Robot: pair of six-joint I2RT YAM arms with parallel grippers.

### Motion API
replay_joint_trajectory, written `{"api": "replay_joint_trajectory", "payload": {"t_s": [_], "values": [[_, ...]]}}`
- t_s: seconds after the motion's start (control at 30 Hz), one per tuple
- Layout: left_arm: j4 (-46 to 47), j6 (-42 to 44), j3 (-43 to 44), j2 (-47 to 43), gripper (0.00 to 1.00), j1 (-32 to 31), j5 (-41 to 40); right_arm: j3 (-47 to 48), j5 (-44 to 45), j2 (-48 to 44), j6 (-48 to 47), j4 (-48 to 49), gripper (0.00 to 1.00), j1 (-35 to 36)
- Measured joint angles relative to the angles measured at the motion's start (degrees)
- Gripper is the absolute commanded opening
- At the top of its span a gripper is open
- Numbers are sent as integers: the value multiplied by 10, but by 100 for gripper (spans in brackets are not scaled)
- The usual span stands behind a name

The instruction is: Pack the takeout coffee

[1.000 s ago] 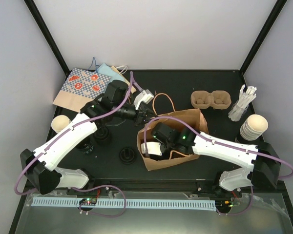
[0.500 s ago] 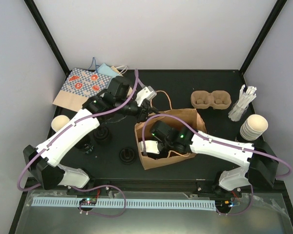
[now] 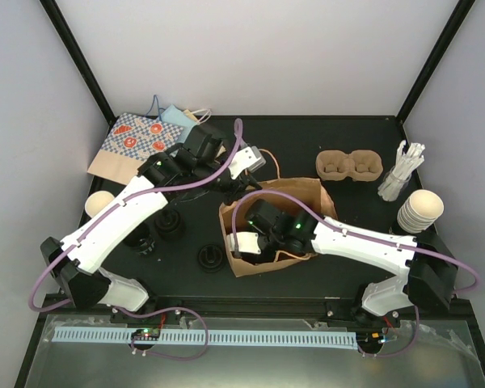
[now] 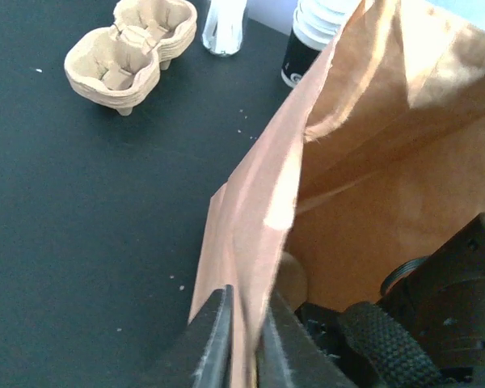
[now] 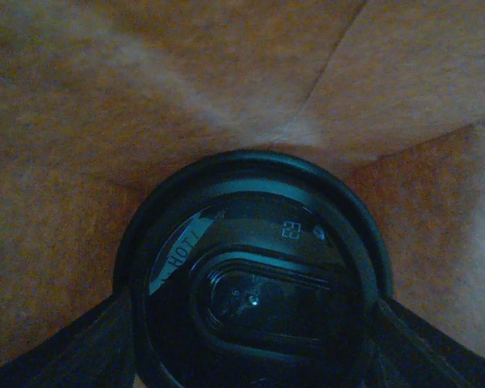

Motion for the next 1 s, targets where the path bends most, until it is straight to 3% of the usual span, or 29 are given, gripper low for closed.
{"api": "replay_joint_trajectory", "payload": {"t_s": [0.2, 0.23, 0.27, 0.3, 0.73, 1.0], "values": [[-15, 11, 12, 17, 1, -3, -21, 15, 12, 0, -2, -24, 64, 0], [-16, 11, 15, 20, 2, -3, -23, 20, 21, 0, -5, -32, 74, 0], [-16, 12, 16, 21, 1, -3, -24, 25, 28, 0, -6, -42, 92, -1], [-16, 12, 16, 22, 1, -3, -26, 34, 36, 0, -10, -57, 99, -2], [-24, 12, 16, 25, 2, -3, -32, 145, 71, -21, -9, -156, 100, -4], [-18, 5, 20, 41, 2, -1, -68, 218, 181, -38, 63, -167, 100, -2]]}}
